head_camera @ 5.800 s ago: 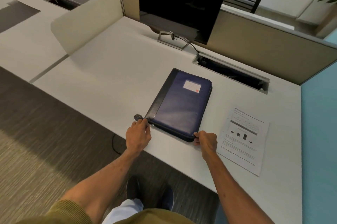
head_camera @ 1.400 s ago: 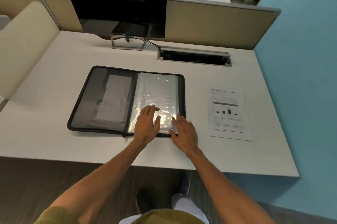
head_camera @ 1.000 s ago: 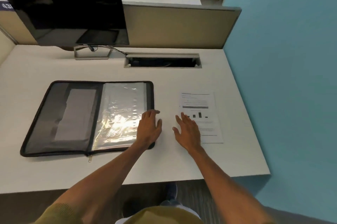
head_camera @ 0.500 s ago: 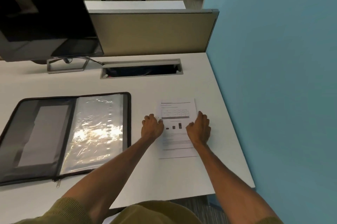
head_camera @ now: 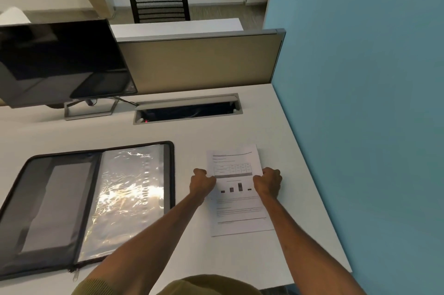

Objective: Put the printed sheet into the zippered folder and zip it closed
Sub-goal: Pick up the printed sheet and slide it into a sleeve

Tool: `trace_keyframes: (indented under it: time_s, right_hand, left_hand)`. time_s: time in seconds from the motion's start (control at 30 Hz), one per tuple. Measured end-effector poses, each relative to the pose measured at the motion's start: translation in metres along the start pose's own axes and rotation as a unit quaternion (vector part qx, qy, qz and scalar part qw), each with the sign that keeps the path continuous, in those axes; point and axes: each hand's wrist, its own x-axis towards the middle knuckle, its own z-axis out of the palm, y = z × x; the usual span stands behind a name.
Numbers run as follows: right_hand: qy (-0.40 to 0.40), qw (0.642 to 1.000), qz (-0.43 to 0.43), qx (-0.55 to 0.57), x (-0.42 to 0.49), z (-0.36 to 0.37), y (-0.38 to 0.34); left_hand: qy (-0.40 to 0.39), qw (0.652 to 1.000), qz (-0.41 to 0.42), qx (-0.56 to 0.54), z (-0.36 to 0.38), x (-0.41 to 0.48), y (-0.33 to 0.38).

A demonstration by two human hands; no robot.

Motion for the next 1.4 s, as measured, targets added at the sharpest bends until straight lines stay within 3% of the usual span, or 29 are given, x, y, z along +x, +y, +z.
trace_keyframes:
  time_s: [0.17, 0.37, 0.5, 0.67, 0.87, 1.13, 1.4]
  right_hand:
    - [-0.032, 0.996, -0.034, 0.070, -0.009, -0.002, -0.005]
    - [-0.044, 0.982, -0.088, 0.160, -0.013, 0.001, -0.024]
    - [-0.034, 0.959, -0.142, 0.243, -0.016, -0.005, -0.048]
    - [-0.023, 0.922, -0.182, 0.341, -0.025, -0.025, -0.086]
    - [-0.025, 0.881, -0.216, 0.421, -0.035, -0.041, -0.108]
    - [-0.051, 0.910, -0.158, 0.379, -0.034, -0.002, -0.060]
    - [-0.072, 0.924, -0.195, 0.322, -0.024, -0.007, -0.069]
  left_hand:
    - [-0.062, 0.993, -0.017, -0.096, -0.010, 0.009, -0.003]
    - [-0.030, 0.983, 0.007, -0.183, -0.022, 0.005, 0.006]
    - [-0.005, 0.969, 0.124, -0.215, -0.031, -0.005, 0.028]
    - [0.039, 0.925, 0.271, -0.265, -0.044, -0.018, 0.051]
    - [0.098, 0.884, 0.330, -0.315, -0.054, -0.043, 0.077]
    - [0.028, 0.927, 0.305, -0.218, -0.041, -0.036, 0.027]
    - [0.050, 0.936, 0.298, -0.180, -0.059, -0.021, 0.022]
